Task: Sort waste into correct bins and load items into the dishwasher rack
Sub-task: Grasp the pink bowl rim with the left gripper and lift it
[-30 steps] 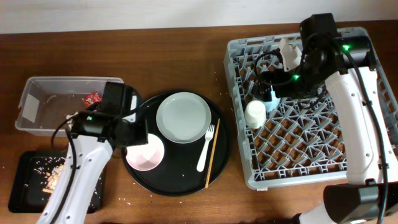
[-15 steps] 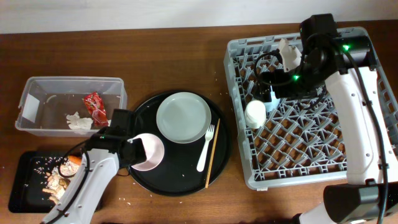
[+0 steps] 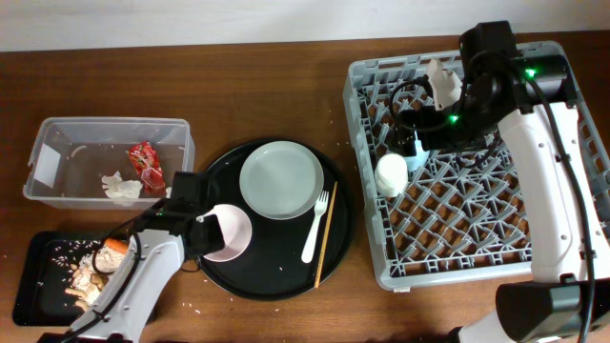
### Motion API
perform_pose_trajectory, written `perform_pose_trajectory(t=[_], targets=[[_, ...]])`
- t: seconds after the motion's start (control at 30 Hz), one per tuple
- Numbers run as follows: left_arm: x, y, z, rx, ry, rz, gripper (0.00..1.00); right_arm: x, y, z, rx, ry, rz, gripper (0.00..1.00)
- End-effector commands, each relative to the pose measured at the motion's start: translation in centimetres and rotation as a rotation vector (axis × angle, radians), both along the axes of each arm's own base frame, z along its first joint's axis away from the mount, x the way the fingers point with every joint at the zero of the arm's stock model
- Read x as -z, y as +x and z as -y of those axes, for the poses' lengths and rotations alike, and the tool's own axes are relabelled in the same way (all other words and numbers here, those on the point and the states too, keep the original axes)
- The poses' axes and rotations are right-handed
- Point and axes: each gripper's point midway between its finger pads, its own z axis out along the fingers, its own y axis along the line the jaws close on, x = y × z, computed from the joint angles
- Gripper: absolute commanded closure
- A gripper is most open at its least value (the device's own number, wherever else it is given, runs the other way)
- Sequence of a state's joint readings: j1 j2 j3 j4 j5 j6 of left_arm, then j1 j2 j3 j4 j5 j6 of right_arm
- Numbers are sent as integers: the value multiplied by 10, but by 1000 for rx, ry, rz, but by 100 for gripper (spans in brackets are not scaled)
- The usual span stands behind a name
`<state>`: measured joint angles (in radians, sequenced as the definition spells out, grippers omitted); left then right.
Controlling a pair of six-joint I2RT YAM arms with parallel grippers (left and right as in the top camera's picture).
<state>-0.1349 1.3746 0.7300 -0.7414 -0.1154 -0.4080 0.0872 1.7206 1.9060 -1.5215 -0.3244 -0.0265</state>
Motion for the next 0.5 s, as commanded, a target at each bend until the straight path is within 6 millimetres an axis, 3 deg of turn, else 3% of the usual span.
perform_pose_trajectory(t=[0.0,0.03,0.1,0.4,0.47], targets=[[4,0,17,26,-102,-7,62,-5,0,-3,-5,13,11,1],[4,0,17,26,-101,-7,62,-5,0,-3,-5,13,11,1],[4,0,17,27,-101,-8,72,-5,0,-3,-5,13,11,1],[10,-11,21,30,-126,-45,72,-5,0,-3,-5,13,11,1],[13,-12,21,30,-126,-40,76,-5,0,-3,-5,13,11,1]])
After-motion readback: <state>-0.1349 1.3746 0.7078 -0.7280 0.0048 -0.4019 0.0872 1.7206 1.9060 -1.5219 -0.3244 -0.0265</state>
